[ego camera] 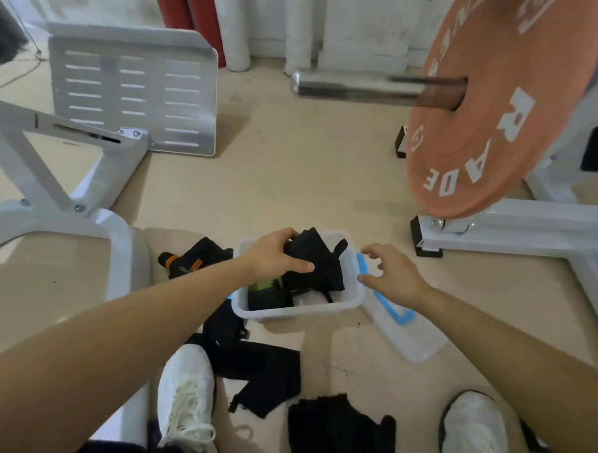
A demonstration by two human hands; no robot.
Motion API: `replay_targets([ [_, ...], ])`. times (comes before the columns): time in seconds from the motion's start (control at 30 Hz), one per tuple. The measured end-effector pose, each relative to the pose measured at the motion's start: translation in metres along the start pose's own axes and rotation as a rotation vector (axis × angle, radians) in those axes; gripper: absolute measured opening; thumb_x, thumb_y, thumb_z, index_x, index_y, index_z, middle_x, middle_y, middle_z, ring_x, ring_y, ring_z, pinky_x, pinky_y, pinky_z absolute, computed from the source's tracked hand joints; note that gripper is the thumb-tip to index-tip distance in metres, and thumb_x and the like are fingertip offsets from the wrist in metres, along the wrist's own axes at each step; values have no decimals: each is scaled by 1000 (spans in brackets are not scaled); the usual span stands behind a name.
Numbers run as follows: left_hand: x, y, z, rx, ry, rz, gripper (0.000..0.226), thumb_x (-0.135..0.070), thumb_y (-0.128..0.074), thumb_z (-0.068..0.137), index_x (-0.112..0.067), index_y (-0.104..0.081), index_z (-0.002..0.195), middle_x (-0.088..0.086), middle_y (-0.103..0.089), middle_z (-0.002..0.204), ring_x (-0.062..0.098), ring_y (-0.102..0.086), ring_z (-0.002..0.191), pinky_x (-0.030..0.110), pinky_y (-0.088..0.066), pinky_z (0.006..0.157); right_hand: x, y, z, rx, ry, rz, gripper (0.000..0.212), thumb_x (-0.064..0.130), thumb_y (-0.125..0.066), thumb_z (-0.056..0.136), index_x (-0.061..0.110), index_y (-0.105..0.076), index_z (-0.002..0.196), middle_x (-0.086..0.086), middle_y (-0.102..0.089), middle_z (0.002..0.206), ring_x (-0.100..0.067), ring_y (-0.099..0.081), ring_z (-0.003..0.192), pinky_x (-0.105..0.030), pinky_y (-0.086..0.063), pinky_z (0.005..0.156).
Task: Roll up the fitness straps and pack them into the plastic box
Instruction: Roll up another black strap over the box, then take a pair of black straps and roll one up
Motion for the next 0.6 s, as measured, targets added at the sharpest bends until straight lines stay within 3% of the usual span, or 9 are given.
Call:
replay_targets([
  [0.13,44,-43,52,114,1,129,53,-32,-83,83,-23,-54,127,-2,-66,111,21,-66,102,40,-54,95,-51,-51,12,27,-8,-9,67,32,-75,88,18,-45,147,-5,-46,147,-26,-49,130,-35,-39,108],
  [0.27,75,-75,94,214,-22,217,55,-34,-82,84,-26,-48,127,-1,-63,119,20,-64,103,36,-53,91,-73,-80,13,11,-13,177,70,30,-73,91,26,-39,152,6,-43,149,-14,-46,130,-37,-43,108],
  [0.4,93,-95,121,323,-47,362,53,-39,-82,83,-28,-52,126,-2,-61,120,22,-61,108,40,-49,99,-78,-83,11,-38,2,269,70,27,-73,91,28,-38,152,17,-40,138,0,-45,118,-21,-44,97],
  [0.5,101,-105,128,367,-62,417,54,-44,-82,82,-29,-59,129,-4,-63,122,20,-60,110,42,-47,101,-83,-86,10,-39,-13,303,70,27,-73,91,32,-39,152,13,-42,140,-7,-49,116,-17,-47,89],
  [0.6,102,-103,129,372,-90,472,51,-50,-74,87,-35,-61,133,-10,-59,119,14,-55,112,41,-45,103,-83,-90,8,-30,-14,342,70,25,-72,92,36,-36,151,8,-44,143,-12,-52,117,-27,-51,92],
])
Point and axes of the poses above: each hand's wrist, its own z-axis towards the middle knuckle, its own y-axis out of the back of the hand, x = y × z, the point moved 8 cm from there along z, towards the middle knuckle
